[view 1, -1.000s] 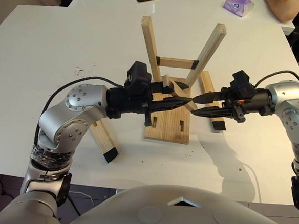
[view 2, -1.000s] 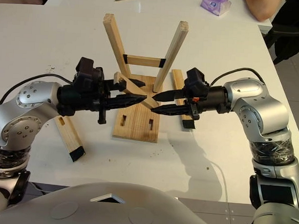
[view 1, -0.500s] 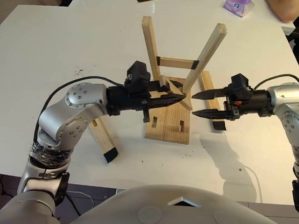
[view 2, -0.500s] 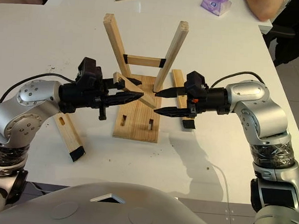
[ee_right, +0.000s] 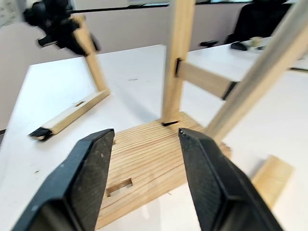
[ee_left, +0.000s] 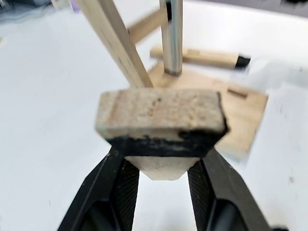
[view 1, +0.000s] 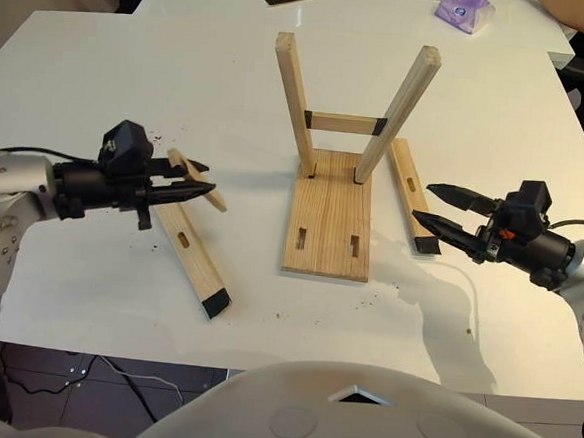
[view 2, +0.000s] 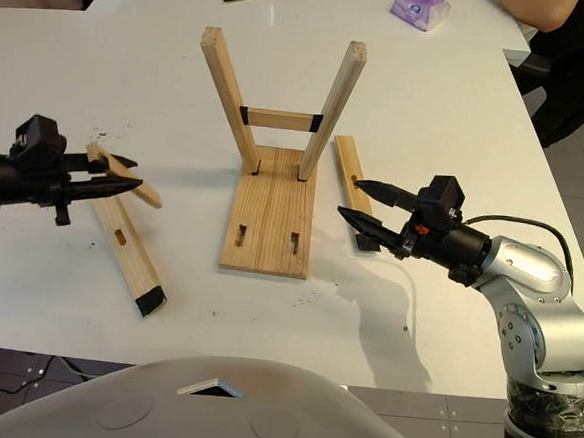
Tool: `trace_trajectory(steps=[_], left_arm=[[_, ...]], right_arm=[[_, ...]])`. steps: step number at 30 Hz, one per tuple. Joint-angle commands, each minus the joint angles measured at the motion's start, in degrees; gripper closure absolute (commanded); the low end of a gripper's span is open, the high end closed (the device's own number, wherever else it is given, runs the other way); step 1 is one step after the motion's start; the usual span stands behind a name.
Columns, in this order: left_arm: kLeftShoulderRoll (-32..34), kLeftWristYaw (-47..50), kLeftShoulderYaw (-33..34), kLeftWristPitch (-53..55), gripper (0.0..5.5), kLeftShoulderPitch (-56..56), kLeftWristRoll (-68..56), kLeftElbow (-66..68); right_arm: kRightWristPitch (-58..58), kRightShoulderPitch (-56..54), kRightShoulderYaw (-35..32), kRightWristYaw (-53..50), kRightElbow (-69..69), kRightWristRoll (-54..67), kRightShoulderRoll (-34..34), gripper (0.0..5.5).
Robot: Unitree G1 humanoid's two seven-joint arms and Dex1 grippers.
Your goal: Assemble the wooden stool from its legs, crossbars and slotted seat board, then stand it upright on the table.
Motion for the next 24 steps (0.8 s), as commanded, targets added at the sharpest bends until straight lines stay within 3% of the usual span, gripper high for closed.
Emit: trace_trajectory(steps=[1,24], left_arm=[[2.64,-2.03,2.55,-1.55,4.19,4.08,2.78,0.63],[1.75,-3.0,2.83,-6.38,4.19,10.85,9.06,3.16]], right_arm=[[-1.46,1.11,-1.07,-1.66,-0.89,-1.18,-0.12,3.07],[-5.16,0.97,2.1,-2.51,1.98,-4.95,-1.55,3.07]])
